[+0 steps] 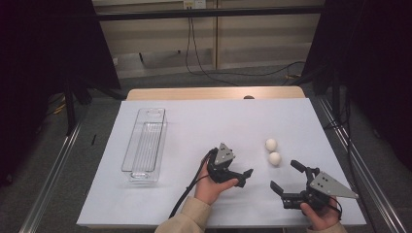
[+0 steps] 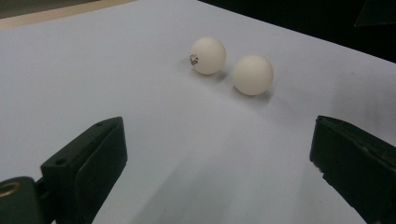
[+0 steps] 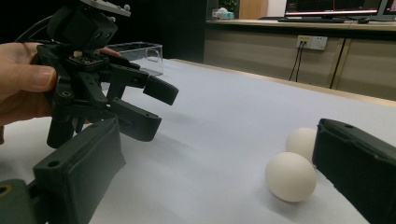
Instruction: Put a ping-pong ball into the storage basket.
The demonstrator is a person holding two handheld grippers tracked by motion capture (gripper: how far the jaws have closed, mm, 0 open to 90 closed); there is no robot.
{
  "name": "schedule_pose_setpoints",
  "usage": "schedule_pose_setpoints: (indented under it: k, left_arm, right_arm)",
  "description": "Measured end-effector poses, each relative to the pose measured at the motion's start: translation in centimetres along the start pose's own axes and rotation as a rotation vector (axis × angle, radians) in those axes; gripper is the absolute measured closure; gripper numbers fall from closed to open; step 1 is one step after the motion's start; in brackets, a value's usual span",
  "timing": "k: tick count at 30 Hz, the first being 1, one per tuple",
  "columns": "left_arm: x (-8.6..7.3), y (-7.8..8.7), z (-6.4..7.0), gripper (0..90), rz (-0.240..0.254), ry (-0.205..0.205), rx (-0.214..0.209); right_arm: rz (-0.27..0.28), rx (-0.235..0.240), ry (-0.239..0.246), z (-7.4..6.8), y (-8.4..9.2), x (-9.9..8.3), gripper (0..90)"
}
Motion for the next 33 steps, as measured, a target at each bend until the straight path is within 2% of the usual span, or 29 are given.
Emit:
schedule_pose_setpoints:
  k: [33]
  left_arm:
    - [0.4, -1.5, 0.6, 4.3, -0.010, 0.003, -0.009]
  right_arm:
    - [0.001, 0.002, 0.005, 0.0, 0.0, 0.0, 1.1]
Point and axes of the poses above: each handheld gripper's, and its own axes: y roughly backward along the jaws, x roughly out of its top, z roughly to its right, the point moved 2 cm from there along -y, roughly forward along the jaws, and after that the axes turned 6 degrees about x, right-handed, at the moved point
